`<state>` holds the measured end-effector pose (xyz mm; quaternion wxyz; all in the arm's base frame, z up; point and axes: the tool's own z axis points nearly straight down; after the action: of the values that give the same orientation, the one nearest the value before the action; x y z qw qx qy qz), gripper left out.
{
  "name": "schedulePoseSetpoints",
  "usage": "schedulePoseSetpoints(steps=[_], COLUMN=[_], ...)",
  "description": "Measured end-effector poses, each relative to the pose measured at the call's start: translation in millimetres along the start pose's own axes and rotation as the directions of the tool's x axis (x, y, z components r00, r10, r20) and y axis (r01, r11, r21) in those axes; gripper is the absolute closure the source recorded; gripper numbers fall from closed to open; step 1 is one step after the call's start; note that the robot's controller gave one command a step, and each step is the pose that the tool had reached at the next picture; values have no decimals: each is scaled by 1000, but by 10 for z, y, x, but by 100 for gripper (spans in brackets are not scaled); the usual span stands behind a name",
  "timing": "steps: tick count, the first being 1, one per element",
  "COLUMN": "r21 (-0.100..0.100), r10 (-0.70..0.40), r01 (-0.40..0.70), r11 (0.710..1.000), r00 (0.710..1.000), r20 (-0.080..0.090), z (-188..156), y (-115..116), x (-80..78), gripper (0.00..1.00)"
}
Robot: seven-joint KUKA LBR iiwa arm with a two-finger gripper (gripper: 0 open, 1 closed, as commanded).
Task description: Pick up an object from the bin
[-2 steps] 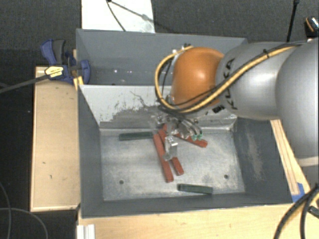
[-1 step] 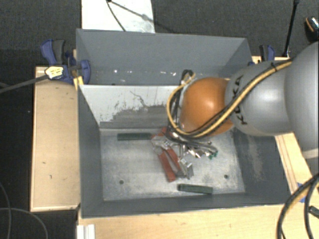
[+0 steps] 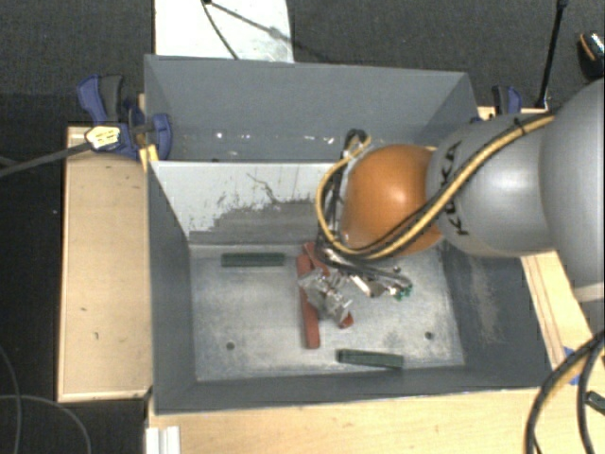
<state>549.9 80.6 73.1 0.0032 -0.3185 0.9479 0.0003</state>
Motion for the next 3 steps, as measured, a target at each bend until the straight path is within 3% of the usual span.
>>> schedulePoseSetpoints(steps=[1,2,3], r21=[-2,-7,-2], r10=[2,-429,-635], r01=[-2,429,635], r11=[1000,903,773], r00=[1000,903,773], r20=[-4,-5,-4], z=[17,28,-24], y=[5,589,-721], x=[17,-55,29], gripper=[0,0,0])
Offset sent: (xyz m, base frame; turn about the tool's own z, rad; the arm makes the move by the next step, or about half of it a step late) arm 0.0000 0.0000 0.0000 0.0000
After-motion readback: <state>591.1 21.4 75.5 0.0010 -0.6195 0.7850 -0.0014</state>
